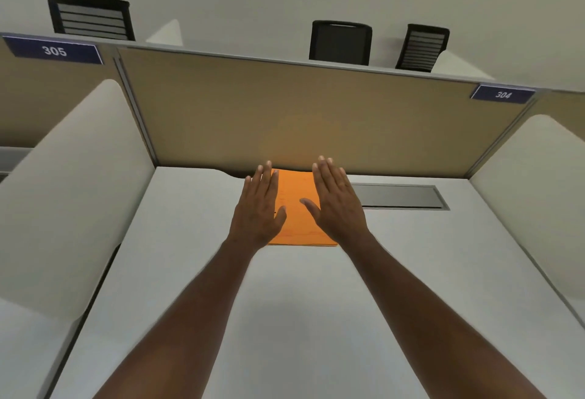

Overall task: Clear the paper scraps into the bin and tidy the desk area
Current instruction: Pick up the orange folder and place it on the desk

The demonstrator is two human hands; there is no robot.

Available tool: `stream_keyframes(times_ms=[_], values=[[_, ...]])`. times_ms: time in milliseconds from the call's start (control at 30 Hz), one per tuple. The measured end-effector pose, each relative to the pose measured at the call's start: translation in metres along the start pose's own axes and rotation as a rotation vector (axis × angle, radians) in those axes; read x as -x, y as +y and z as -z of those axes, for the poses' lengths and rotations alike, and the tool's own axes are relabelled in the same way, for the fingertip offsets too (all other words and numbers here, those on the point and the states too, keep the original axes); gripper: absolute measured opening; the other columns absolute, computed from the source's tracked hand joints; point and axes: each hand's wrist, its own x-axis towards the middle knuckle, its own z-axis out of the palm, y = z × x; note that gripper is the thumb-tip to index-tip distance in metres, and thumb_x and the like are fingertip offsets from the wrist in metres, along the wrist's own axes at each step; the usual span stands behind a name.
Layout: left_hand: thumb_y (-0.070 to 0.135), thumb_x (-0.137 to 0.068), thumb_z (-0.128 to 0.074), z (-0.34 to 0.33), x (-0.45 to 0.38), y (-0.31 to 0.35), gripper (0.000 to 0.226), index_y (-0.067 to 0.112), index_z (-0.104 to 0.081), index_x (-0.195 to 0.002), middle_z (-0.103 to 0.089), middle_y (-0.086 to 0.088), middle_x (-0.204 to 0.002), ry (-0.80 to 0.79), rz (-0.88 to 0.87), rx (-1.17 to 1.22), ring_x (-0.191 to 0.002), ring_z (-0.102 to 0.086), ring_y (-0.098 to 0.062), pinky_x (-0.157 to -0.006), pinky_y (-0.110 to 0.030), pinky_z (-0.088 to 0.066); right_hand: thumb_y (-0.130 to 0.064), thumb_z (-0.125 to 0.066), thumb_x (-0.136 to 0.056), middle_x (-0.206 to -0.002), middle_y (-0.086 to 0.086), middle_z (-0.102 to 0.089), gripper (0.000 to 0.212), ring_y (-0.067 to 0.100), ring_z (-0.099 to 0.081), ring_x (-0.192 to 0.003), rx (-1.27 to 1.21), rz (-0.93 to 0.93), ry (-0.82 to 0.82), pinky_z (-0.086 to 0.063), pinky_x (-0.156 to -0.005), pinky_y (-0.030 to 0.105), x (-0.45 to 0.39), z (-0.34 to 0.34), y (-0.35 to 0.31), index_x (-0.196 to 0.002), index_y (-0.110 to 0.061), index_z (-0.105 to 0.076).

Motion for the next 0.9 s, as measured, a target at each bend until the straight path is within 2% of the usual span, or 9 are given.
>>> stream_keyframes(times_ms=[433, 667, 900], values=[[0.043, -0.093, -0.035, 0.072, 0.098, 0.057, 0.078, 0.001, -0.016, -0.156, -0.012, -0.018, -0.165, 0.026, -0.007, -0.020, -0.154, -0.010, -0.034, -0.124, -0.052, -0.018, -0.058, -0.032, -0.101, -0.164, 0.016, -0.017, 0.080, 0.028, -0.010, -0.153, 0.028, -0.018, 0.041, -0.017, -0.124, 0.044, 0.107, 0.086, -0.034, -0.155, -0.001, -0.021], [0.041, -0.094, -0.046, 0.107, 0.160, 0.113, 0.077, 0.001, -0.019, -0.155, -0.016, -0.019, -0.165, 0.052, -0.007, -0.032, -0.154, -0.012, -0.034, -0.123, -0.052, -0.019, -0.060, -0.032, -0.099, -0.163, 0.017, -0.022, 0.080, 0.029, -0.016, -0.153, -0.011, -0.027, 0.050, -0.019, -0.124, 0.044, 0.190, 0.131, -0.043, -0.154, -0.002, -0.023], [0.043, -0.095, -0.041, 0.146, 0.243, 0.179, 0.077, 0.005, -0.016, -0.157, -0.012, -0.015, -0.166, 0.070, 0.037, -0.083, -0.154, -0.010, -0.031, -0.124, -0.049, -0.017, -0.059, -0.034, -0.099, -0.163, 0.016, -0.021, 0.081, 0.028, -0.015, -0.153, -0.052, -0.034, 0.064, -0.017, -0.124, 0.043, 0.288, 0.171, -0.057, -0.155, -0.003, -0.021]])
